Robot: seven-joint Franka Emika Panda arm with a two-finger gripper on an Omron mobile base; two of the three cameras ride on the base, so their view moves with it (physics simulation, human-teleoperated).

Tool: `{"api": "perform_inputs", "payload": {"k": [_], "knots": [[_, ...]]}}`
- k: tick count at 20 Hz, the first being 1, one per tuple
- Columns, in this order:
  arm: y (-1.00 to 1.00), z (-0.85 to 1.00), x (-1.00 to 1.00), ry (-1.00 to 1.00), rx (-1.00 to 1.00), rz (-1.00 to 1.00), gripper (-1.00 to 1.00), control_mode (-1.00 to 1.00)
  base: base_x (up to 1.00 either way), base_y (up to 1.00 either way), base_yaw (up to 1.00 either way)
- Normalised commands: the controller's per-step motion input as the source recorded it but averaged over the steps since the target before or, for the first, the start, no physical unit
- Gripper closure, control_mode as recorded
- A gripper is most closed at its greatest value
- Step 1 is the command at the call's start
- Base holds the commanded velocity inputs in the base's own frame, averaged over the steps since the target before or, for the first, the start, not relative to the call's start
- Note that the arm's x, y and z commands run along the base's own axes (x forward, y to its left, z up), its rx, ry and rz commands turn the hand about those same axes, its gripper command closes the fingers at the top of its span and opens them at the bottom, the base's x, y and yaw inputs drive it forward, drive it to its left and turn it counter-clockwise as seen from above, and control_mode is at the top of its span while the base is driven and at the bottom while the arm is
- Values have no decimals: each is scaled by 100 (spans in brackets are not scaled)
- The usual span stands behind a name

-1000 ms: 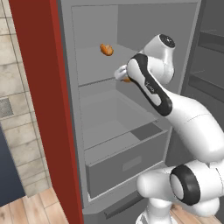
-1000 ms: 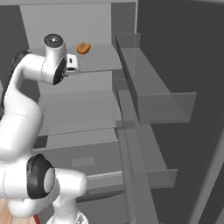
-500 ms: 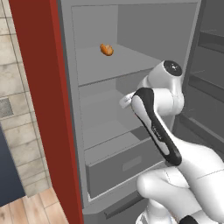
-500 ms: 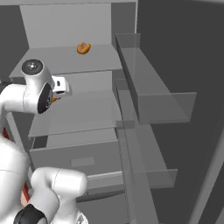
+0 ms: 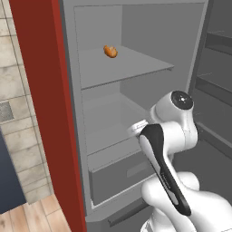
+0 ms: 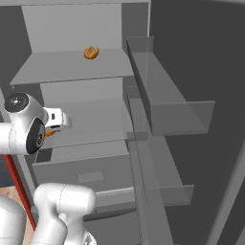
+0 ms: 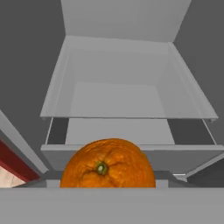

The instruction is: Pick up the pear and tangerine from the fridge and place one fruit on each plate on the dining counter.

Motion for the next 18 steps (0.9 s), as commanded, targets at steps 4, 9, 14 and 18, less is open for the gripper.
{"api": "perform_inputs", "payload": {"k": [4, 9, 14, 18], "knots": [[0, 0, 0, 0, 0, 0, 100, -100, 0, 0, 0], [0, 0, 0, 0, 0, 0, 100, 100, -15, -1, 0], [0, 0, 0, 0, 0, 0, 100, 100, -65, -1, 1], [0, 0, 0, 0, 0, 0, 100, 100, -84, -3, 9]]}}
